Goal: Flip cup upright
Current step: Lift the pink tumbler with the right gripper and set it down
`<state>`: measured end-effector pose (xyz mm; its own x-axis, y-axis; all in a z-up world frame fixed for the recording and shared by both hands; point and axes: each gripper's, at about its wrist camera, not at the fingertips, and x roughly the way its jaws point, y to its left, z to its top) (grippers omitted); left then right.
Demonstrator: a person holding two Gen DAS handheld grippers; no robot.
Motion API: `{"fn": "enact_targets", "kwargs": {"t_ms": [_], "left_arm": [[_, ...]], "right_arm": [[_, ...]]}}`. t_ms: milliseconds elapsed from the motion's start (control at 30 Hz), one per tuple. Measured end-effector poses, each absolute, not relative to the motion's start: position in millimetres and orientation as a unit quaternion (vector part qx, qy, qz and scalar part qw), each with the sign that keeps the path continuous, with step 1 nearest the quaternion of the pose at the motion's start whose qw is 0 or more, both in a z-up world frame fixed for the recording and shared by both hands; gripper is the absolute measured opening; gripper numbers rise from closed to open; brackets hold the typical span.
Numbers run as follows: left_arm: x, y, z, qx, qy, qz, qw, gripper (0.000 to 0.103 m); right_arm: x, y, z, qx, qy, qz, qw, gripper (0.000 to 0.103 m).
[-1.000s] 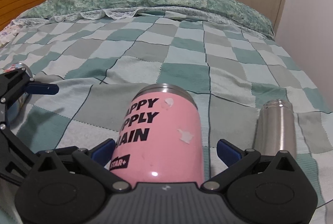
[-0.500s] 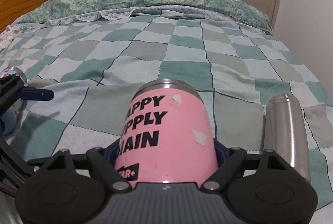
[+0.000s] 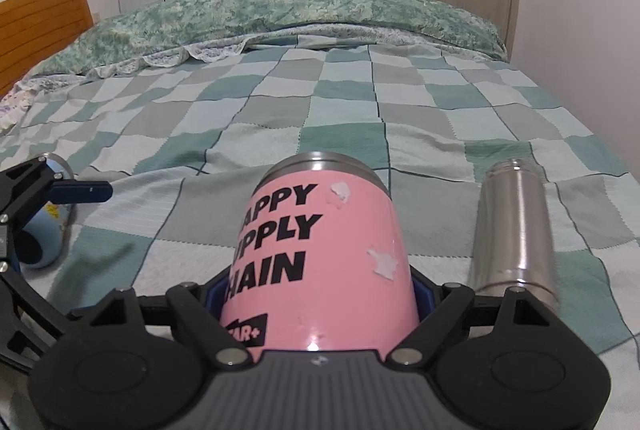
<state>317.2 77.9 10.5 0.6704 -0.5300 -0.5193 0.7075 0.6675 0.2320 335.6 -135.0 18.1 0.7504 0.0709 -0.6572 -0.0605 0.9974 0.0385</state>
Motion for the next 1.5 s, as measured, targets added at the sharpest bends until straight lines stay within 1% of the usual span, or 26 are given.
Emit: {"fn": "enact_targets", "kwargs": {"t_ms": [367,500,633,900,1067,1300,1367,1400,1433,1500], "left_arm": [[246,80,50,0.202,0.200,-0.311,0.907,0.103],[212,82,54,0.200,0.205,-0.292,0.913,0.103],[179,84,49,0.200,0.223,-0.264,0.917,0.103],[133,95,48,0.209,0.251,-0.215,0.920,0.103],[118,99,47,0.199,0.260,-0.194,0.925,0.103],[98,91,52,0.202,0.263,-0.179,0.926,0.103],[94,87,54,0.202,0.264,-0.178,0.926,0.103],[91,84,55,0.202,0.265,-0.177,0.926,0.103],[88,81,56,0.202,0.266,-0.175,0.926,0.103],[84,75,59,0.202,0.268,-0.172,0.926,0.103]], "right_arm": [[251,-135,47,0.003,0.323,0.063,0.944,0.083],[222,-135,48,0.006,0.322,0.081,0.943,0.083],[199,-131,39,0.018,0.340,0.102,0.935,0.083],[182,-109,23,0.025,0.355,0.140,0.924,0.083],[185,-103,0,0.019,0.378,0.135,0.916,0.083],[180,-105,1,0.019,0.375,0.141,0.916,0.083],[176,-110,5,0.026,0.371,0.148,0.917,0.092],[173,-114,7,0.032,0.364,0.154,0.918,0.101],[169,-119,11,0.036,0.355,0.160,0.920,0.103],[160,-130,19,0.038,0.333,0.166,0.927,0.103]]}}
